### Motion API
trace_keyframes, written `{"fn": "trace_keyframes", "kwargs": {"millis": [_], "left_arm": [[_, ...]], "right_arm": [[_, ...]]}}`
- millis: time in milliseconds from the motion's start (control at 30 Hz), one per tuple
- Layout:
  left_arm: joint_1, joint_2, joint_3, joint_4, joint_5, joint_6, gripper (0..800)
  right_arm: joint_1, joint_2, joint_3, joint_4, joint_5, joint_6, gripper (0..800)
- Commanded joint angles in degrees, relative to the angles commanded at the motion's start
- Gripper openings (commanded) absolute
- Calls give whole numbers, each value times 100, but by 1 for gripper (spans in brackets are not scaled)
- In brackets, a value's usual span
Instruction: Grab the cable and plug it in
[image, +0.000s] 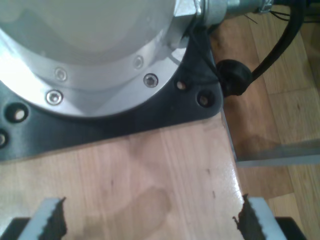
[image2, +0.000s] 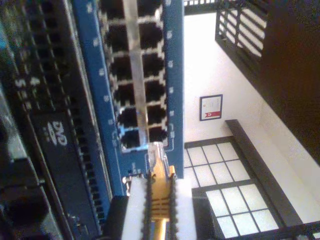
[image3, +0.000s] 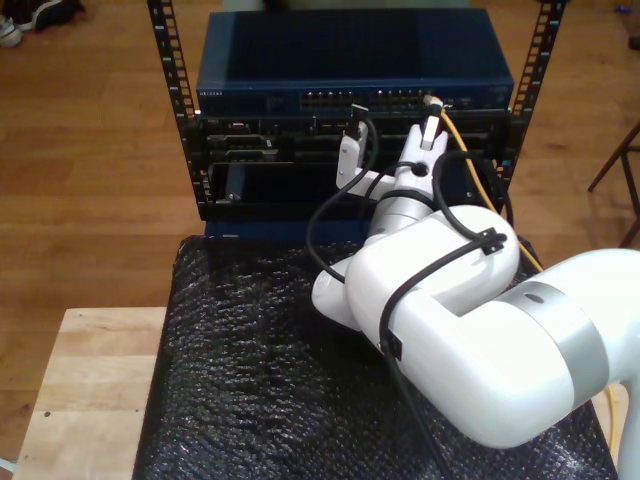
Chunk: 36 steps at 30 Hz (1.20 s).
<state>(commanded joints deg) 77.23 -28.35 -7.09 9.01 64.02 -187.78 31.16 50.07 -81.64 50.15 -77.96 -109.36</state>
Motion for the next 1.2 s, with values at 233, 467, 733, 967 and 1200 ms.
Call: {"fn": "trace_keyframes", "kwargs": {"millis": [233, 467, 733, 967, 1200], "left_arm": [[0, 0, 0, 0, 0, 0, 800], [0, 0, 0, 0, 0, 0, 800], [0, 0, 0, 0, 0, 0, 800], [0, 0, 0, 0, 0, 0, 800], [0, 0, 0, 0, 0, 0, 800]], "right_arm": [[-9, 35, -123, -35, 0, 0, 0], [-9, 35, -141, -35, 53, 0, 0], [-18, 26, -132, -44, 132, 0, 0], [-9, 18, -132, -53, 167, -9, 0], [-18, 18, -123, -62, 176, -53, 0]]}}
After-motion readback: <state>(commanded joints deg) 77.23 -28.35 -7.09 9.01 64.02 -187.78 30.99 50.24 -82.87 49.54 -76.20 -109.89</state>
